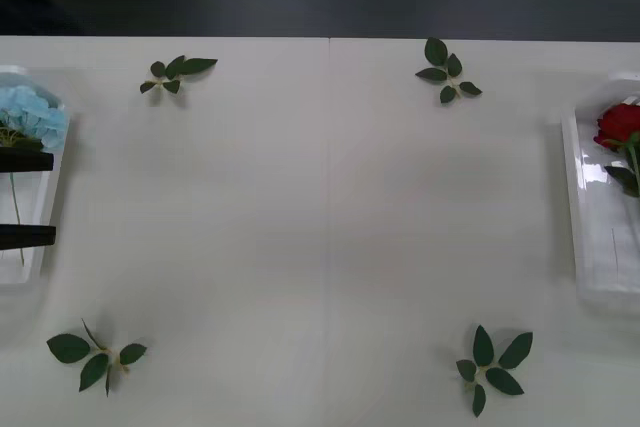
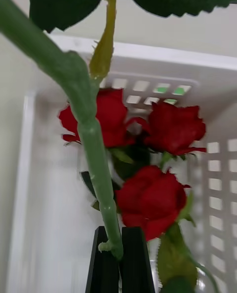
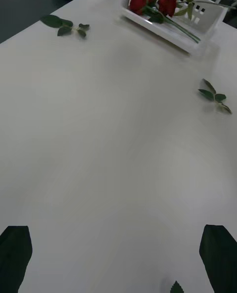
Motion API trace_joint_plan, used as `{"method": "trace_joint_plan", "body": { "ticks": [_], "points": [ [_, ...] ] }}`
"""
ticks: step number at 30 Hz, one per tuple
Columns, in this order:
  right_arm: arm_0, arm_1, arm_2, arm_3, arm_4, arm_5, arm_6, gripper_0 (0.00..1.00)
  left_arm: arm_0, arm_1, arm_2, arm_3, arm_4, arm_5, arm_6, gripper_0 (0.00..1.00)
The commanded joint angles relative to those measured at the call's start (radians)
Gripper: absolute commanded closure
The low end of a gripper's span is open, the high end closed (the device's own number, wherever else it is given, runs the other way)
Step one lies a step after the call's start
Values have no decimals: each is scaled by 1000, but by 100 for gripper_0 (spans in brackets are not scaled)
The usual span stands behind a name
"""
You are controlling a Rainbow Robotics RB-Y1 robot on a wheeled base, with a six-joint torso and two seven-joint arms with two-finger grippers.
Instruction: Put the red flowers into the right box and the blue flowers into the left box
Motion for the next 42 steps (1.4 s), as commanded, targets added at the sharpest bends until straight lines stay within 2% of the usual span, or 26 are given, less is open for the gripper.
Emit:
{"method": "trace_joint_plan", "body": {
  "ticks": [1, 4, 14, 24, 28, 37, 42],
  "points": [
    [-4, -47, -11, -15, 85, 41, 50, 100, -26, 79, 8, 77, 15, 3, -34, 0],
    [-4, -47, -25, -27, 140, 104, 56, 100, -36, 98, 7, 124, 16, 3, -34, 0],
    [-4, -13, -44, -163, 280, 395, -20, 100, -36, 98, 7, 124, 16, 3, -34, 0],
    [-1, 18, -41, -203, 458, 537, -48, 100, -36, 98, 7, 124, 16, 3, -34, 0],
    [2, 18, -40, -166, 490, 532, -42, 100, -36, 98, 7, 124, 16, 3, -34, 0],
    [7, 18, 28, 21, 499, 308, -126, 100, -36, 98, 7, 124, 16, 3, -34, 0],
    [8, 18, 32, 35, 502, 303, -131, 100, -36, 98, 7, 124, 16, 3, -34, 0]
  ]
}}
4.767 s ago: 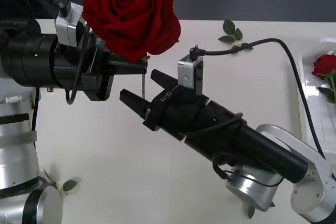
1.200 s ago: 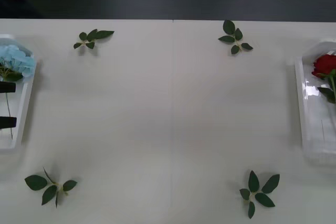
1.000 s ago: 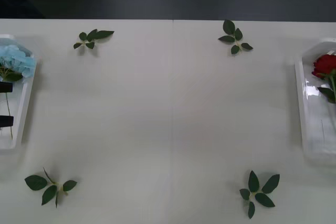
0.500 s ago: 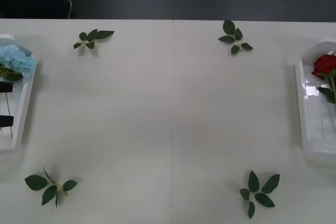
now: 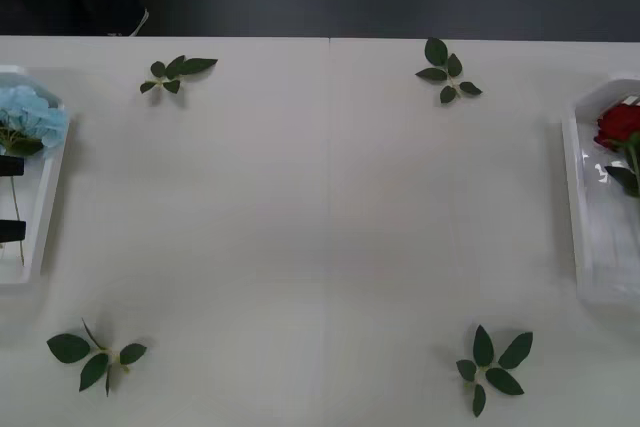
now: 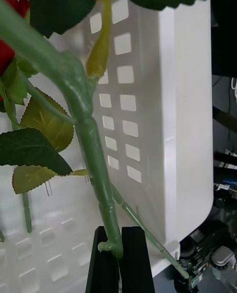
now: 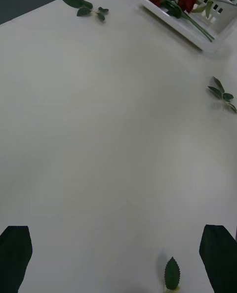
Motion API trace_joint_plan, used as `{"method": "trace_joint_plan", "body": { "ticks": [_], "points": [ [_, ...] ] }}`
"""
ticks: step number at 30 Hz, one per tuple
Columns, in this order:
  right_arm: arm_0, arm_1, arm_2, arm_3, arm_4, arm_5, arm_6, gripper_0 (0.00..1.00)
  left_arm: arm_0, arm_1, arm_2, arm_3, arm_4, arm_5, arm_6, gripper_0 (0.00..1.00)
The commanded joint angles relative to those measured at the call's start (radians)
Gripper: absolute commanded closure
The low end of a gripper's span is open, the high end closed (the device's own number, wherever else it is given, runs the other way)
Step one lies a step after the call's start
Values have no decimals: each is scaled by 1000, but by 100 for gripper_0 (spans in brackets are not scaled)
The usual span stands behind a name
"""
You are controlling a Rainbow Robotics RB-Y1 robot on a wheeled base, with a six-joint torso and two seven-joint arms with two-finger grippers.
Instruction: Put the red flowers into the right box and the blue flowers into the left box
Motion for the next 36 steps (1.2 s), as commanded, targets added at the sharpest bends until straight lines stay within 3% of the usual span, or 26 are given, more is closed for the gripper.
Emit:
{"method": "trace_joint_plan", "body": {
  "ticks": [1, 4, 7, 8, 10, 17, 26, 29, 36],
  "points": [
    [8, 2, -17, -20, 13, 8, -6, 100, -28, 24, 7, -15, 10, 3, -34, 0],
    [9, 2, -1, -22, 35, 8, 1, 100, -28, 24, 7, -15, 10, 3, -34, 0],
    [9, 2, 19, -31, 61, 7, 11, 71, -28, 24, 7, -15, 10, 3, -34, 0],
    [9, 2, 28, -36, 73, 10, 14, 55, -28, 24, 7, -15, 10, 3, -34, 0],
    [9, 2, 31, -39, 76, 15, 14, 42, -28, 24, 7, -15, 10, 3, -34, 0],
    [5, 2, 9, -79, 16, 61, 24, 41, -28, 24, 7, -15, 10, 3, -34, 0],
    [-64, 2, -40, -279, -145, 308, 104, 41, -28, 24, 7, -15, 10, 3, -34, 0],
    [-87, 4, -40, -341, -222, 321, 104, 41, -28, 24, 7, -15, 10, 3, -34, 0],
    [-129, 2, 95, -427, -472, 272, 106, 41, -28, 24, 7, -15, 10, 3, -34, 0]
  ]
}}
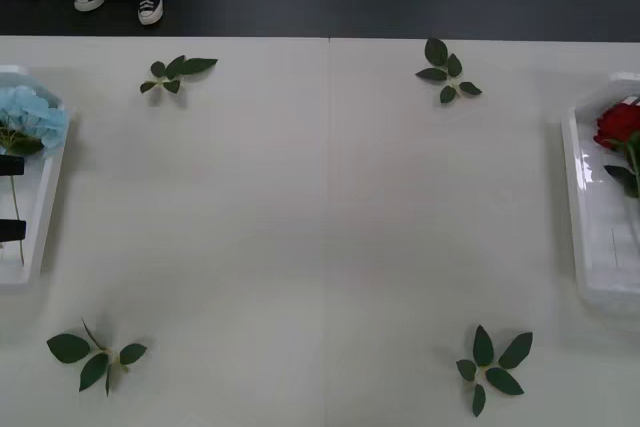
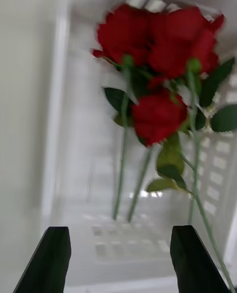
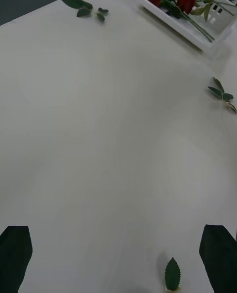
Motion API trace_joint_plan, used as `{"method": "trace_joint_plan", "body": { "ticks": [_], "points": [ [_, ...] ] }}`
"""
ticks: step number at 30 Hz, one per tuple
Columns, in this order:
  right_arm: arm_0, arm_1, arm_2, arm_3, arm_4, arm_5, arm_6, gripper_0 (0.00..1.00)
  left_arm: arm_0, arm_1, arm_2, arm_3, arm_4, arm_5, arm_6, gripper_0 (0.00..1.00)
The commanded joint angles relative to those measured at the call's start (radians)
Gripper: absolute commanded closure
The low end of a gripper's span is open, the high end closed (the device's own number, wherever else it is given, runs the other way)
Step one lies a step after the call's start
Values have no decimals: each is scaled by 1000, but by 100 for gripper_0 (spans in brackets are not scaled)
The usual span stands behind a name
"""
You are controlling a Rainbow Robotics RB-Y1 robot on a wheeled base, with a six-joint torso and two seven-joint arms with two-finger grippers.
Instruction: Put the red flowers into the right box and the blue flowers into the left box
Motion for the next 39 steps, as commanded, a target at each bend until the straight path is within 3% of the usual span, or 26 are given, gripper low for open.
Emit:
{"method": "trace_joint_plan", "body": {
  "ticks": [1, 8, 13, 23, 39],
  "points": [
    [-35, 2, 110, -61, -136, -58, 19, 41, -26, 24, 7, -14, 10, 3, -34, 0],
    [-75, 11, 245, -129, -427, -250, 37, 41, -26, 24, 7, -14, 10, 3, -34, 0],
    [-78, 43, 296, -181, -525, -342, 105, 41, -26, 24, 7, -14, 10, 3, -34, 0],
    [-72, 82, 339, -226, -730, -299, 447, 41, -26, 24, 7, -14, 10, 3, -34, 0],
    [-61, 143, 391, -247, -774, -257, 562, 41, -26, 24, 7, -14, 10, 3, -34, 0]
  ]
}}
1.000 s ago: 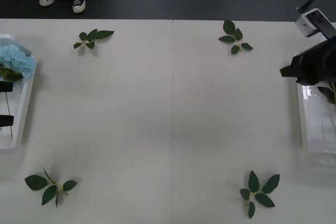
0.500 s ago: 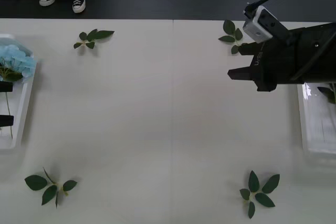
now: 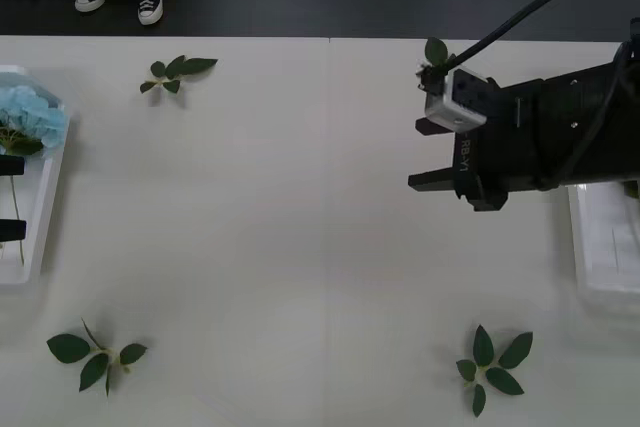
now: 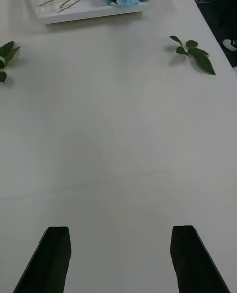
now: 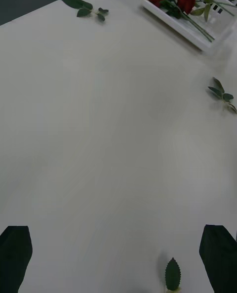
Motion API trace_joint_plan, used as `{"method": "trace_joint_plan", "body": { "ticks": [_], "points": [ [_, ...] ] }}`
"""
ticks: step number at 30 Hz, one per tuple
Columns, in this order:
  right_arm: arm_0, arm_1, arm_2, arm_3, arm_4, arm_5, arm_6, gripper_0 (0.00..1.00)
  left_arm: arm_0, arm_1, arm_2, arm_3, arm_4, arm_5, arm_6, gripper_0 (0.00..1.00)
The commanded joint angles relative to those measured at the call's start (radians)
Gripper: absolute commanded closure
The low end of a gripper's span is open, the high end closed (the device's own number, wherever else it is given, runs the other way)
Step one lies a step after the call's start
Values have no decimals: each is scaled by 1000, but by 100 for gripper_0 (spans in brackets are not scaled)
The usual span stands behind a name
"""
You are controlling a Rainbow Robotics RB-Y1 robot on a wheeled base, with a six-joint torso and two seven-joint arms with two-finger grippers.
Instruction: Put the red flowers into the right box and the blue flowers into the left box
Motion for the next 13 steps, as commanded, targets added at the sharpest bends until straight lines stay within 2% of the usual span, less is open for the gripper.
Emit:
{"method": "trace_joint_plan", "body": {
  "ticks": [1, 13],
  "points": [
    [-1, 19, -2, -27, -6, 1, 12, 41, -26, 24, 7, -14, 10, 3, -34, 0],
    [2, 20, 0, -27, -9, 1, 15, 41, -26, 24, 7, -14, 10, 3, -34, 0]
  ]
}}
